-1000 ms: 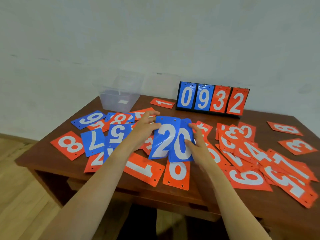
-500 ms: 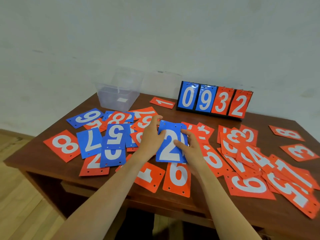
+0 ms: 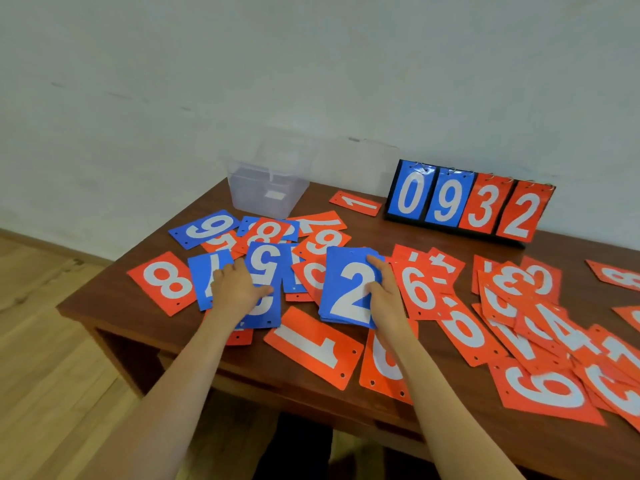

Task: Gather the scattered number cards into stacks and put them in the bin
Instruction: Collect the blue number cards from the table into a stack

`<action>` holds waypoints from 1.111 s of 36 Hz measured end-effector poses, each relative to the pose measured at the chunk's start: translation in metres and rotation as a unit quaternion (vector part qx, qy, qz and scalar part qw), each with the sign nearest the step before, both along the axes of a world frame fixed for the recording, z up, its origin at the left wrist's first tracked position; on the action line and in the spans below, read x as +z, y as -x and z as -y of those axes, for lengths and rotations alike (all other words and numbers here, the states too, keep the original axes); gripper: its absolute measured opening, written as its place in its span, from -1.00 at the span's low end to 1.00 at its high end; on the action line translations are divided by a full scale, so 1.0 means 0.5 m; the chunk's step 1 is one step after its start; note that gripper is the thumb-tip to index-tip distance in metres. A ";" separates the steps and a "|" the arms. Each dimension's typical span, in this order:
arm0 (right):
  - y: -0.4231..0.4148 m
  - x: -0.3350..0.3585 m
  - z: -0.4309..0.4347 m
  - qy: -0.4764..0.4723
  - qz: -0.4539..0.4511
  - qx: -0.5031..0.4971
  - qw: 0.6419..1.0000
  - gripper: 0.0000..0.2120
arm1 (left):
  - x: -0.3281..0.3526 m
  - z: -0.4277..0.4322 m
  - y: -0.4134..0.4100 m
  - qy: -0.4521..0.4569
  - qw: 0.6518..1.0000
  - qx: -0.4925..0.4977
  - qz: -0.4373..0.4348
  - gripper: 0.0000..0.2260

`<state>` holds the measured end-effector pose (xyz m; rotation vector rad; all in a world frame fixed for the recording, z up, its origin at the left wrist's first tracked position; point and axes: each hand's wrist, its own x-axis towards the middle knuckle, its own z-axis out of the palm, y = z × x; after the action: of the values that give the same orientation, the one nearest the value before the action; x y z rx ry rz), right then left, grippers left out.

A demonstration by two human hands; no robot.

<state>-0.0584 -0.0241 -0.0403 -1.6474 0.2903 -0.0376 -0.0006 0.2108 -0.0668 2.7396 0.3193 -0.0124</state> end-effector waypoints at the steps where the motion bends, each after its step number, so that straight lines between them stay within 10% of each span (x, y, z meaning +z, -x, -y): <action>1: 0.002 0.001 -0.001 -0.004 0.000 0.001 1.000 -0.64 | 0.003 -0.002 -0.003 0.016 1.000 0.003 -0.001 -0.22; 7: 0.011 0.001 -0.003 -0.008 0.011 0.014 1.000 -0.64 | 0.028 -0.007 -0.013 0.130 0.991 0.041 0.001 -0.19; 18: 0.021 -0.009 0.004 -0.021 0.015 0.014 1.000 -0.63 | 0.049 0.011 0.014 0.242 0.947 0.045 0.206 -0.81; 25: 0.025 -0.009 0.024 -0.033 0.000 -0.028 0.999 -0.66 | 0.118 0.059 0.050 0.291 0.894 -0.081 0.331 -0.88; 40: 0.048 0.026 0.111 -0.011 0.044 -0.059 0.997 -0.70 | 0.140 0.154 0.092 0.424 0.855 -0.248 0.164 -0.86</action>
<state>-0.0826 -0.0795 -0.0273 -1.6007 0.3191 -0.1935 -0.0465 0.1340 0.0032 1.8182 -0.4138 0.1403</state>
